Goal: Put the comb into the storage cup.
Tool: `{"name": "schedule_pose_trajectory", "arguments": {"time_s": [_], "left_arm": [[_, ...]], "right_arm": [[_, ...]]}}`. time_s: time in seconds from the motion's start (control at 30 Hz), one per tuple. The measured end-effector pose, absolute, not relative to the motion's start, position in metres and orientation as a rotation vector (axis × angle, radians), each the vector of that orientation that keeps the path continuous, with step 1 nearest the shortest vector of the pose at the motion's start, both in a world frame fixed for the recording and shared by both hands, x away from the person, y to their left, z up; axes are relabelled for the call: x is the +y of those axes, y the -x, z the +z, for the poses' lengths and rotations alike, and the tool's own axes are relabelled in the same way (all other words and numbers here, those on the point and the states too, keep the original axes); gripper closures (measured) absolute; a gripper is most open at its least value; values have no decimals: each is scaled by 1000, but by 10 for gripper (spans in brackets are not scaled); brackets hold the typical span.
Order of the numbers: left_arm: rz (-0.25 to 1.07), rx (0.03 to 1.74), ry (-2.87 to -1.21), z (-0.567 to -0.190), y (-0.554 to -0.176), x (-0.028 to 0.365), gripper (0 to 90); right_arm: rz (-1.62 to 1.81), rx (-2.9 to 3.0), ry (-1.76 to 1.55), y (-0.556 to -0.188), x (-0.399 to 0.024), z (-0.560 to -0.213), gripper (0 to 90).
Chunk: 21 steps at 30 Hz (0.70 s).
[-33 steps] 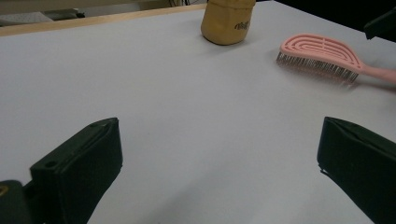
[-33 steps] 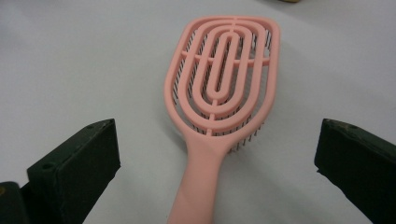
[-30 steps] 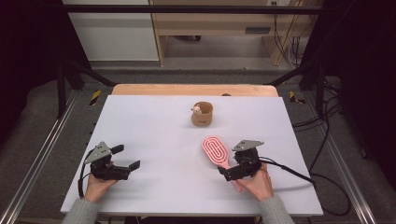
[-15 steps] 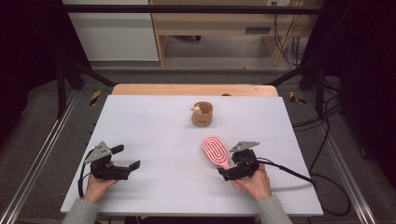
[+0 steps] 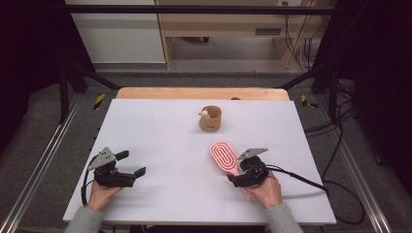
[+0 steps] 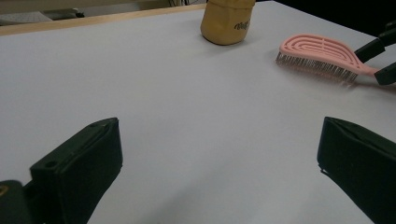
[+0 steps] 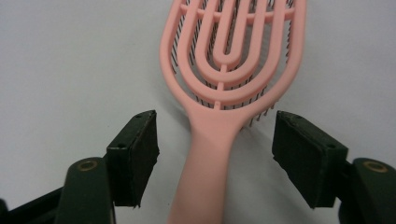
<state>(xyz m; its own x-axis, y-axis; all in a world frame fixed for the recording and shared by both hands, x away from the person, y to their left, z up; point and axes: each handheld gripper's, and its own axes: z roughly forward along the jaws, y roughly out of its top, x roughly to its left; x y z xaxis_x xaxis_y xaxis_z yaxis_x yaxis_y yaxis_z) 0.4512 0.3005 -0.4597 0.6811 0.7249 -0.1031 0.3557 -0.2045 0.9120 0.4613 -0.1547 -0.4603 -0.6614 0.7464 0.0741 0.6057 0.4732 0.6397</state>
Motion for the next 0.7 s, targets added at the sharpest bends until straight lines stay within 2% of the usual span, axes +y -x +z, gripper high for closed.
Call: {"name": "schedule_pose_trajectory", "arguments": {"time_s": [0.53, 0.7], "left_arm": [[425, 858, -1812, -460, -451, 300, 0], [424, 857, -1816, -460, -451, 300, 0]], "right_arm": [[909, 2526, -1180, -462, -153, -464, 521], [899, 2521, -1197, -463, -153, -464, 545]]}}
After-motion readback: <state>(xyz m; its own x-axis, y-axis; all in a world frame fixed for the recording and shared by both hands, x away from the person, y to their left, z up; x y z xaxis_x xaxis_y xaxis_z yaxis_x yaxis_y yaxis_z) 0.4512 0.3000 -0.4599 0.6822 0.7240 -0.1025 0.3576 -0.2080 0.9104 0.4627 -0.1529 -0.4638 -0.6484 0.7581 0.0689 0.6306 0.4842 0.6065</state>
